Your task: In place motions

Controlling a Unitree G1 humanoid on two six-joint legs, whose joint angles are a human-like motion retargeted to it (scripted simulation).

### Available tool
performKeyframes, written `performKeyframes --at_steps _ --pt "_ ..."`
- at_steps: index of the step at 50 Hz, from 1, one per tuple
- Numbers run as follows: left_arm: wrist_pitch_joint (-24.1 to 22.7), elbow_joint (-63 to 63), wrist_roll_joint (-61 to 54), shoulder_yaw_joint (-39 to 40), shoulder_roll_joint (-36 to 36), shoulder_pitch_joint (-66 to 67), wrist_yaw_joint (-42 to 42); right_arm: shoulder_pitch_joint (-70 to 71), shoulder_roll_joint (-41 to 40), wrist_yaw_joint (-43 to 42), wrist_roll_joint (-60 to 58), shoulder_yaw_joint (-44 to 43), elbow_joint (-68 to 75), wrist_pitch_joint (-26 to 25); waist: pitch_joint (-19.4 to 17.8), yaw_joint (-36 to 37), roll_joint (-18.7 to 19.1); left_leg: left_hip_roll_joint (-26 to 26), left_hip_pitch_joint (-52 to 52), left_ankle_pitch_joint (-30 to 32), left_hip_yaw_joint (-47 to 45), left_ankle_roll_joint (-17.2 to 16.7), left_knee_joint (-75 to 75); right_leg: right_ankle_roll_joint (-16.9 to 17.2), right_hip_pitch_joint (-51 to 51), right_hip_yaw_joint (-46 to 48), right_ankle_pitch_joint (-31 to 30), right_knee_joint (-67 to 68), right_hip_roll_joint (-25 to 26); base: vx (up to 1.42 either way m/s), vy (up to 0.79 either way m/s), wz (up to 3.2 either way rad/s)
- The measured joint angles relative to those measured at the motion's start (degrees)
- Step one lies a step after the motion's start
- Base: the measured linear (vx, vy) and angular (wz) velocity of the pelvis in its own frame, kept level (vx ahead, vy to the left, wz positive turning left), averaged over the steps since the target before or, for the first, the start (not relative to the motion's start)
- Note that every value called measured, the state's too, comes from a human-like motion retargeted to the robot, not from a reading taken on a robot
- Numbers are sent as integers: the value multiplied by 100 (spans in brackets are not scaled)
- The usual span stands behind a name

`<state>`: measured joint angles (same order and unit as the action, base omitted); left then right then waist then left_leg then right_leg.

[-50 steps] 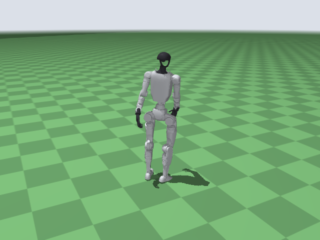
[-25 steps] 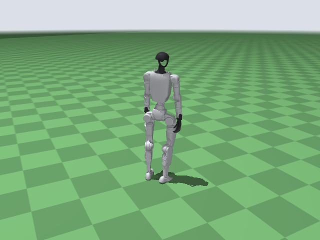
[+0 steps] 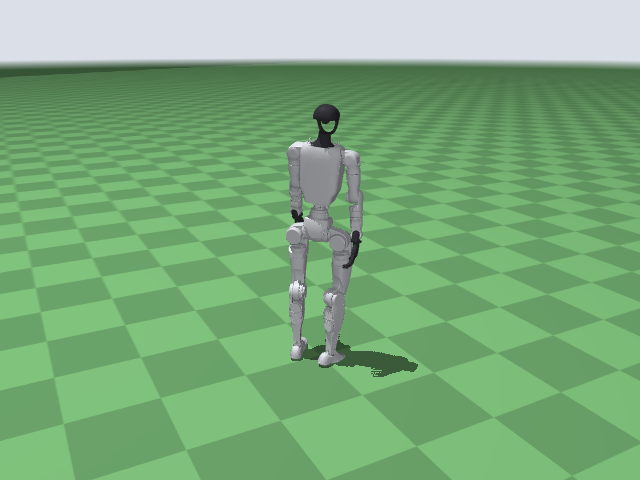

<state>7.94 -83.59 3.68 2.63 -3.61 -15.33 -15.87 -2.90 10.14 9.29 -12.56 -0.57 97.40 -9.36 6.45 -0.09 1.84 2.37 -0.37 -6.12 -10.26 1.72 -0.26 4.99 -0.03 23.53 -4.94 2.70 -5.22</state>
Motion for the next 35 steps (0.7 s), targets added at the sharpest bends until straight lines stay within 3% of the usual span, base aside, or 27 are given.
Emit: performKeyframes --at_steps 4,7,13,18,23,27,32,35 --pt "668 -1204 308 527 -178 950 12 1087 -387 650 -558 876 -731 178 -22 40 26 -7 102 -25 -110 -8 -35 3 -45 -137 -21 39 16 -1 0 -25" --pt "1011 -1382 155 707 -284 2076 -200 1722 -727 1140 -891 1327 -1735 412 -44 -13 59 -30 150 -44 -203 -24 -63 -8 -121 -249 -39 75 39 -1 -3 -32" --pt "953 -1382 397 1001 -294 3987 11 2550 -1085 1345 -865 2005 -3560 936 -53 -50 114 -90 172 -74 -384 -53 -87 -11 -258 -477 -75 106 97 -1 -1 -29" --pt "1141 -1382 588 1120 -226 4531 109 2688 -969 1206 -1028 2255 -4379 1307 -78 -99 72 -100 144 -49 -356 -66 -68 -5 -259 -426 -78 103 88 0 0 0" --pt "1110 -1382 -24 1130 -178 3868 450 2191 -796 1192 -1228 2297 -4110 1446 -35 -125 13 -78 93 8 -307 -67 -55 0 -243 -336 -76 89 56 0 0 0" --pt "955 -1382 -646 834 -181 2621 715 1573 -678 1250 -1516 2001 -2961 1258 7 -121 -78 -42 46 64 -230 -54 -32 0 -181 -220 -88 43 20 5 0 24" --pt "760 -837 -705 315 -200 892 73 808 -396 689 -2145 1219 -928 348 8 -119 -194 -19 -58 149 -64 -45 18 42 -75 -11 -73 -4 -27 3 -2 35" --pt "654 -62 -702 143 -124 55 -290 262 -121 793 -2275 693 -117 -305 -31 -158 -248 -4 -145 197 54 -39 51 60 -27 108 -40 -21 -46 2 -4 34"
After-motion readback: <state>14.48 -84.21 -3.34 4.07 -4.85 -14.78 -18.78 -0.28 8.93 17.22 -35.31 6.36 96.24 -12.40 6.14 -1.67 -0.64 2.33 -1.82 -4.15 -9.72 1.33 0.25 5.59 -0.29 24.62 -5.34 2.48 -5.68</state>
